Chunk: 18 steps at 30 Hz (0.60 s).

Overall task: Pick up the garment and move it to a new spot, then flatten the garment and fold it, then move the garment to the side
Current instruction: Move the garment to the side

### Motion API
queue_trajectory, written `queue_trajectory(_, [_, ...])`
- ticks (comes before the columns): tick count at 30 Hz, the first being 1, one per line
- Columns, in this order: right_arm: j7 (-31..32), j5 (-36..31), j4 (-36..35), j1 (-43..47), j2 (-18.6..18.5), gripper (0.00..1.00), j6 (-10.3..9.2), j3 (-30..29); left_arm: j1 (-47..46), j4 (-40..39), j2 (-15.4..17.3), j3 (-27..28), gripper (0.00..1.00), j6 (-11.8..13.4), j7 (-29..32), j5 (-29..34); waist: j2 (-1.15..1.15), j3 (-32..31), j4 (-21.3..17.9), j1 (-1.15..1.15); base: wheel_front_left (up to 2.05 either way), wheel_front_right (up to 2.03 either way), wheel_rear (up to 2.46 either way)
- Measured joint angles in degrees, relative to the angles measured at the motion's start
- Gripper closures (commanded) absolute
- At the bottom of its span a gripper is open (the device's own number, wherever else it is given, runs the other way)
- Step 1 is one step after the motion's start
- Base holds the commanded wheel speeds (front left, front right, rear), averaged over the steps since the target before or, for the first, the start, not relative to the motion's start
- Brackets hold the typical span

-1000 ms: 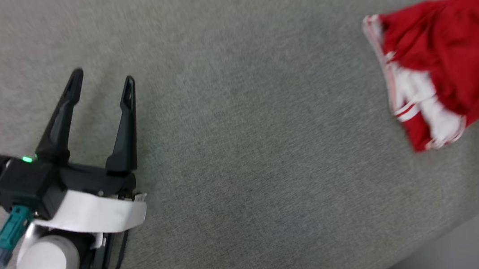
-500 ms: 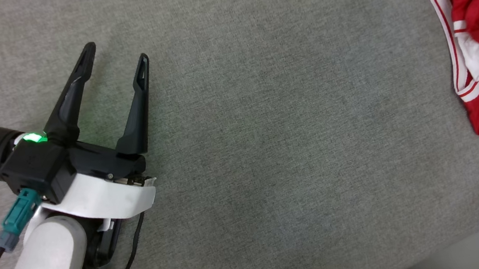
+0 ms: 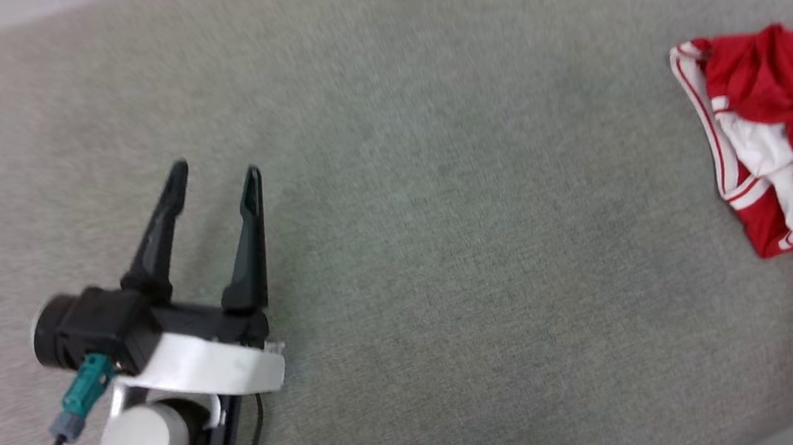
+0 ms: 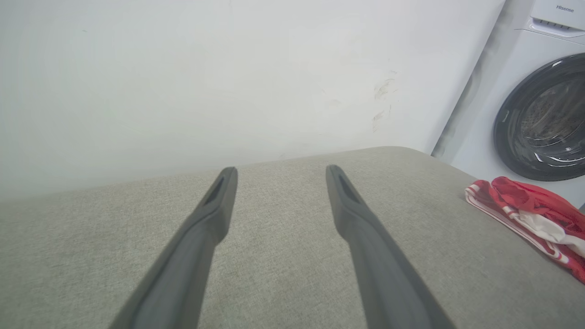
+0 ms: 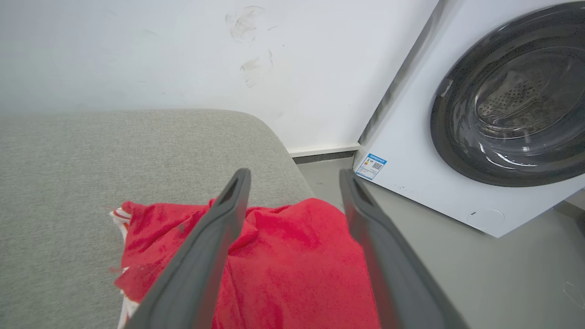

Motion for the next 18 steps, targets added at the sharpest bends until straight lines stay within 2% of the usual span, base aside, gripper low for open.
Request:
queue_trajectory(9, [3.14, 3.74, -15.32, 15.68, 4.36, 0.0, 0.0, 7.5, 7.32, 2.71, -2.21, 1.98, 0.0, 2.44, -1.23, -1.48, 0.0, -9.13, 3.94, -0.01, 0.0, 0.0, 0.0])
queue_trajectory(18, [4.83, 5.42, -23.5, 25.71, 9.11, 0.0, 0.0, 14.45, 12.54, 5.57, -3.67, 4.58, 0.0, 3.32, -1.56, -2.27, 0.0, -14.98, 10.47, -0.01, 0.0, 0.0, 0.0])
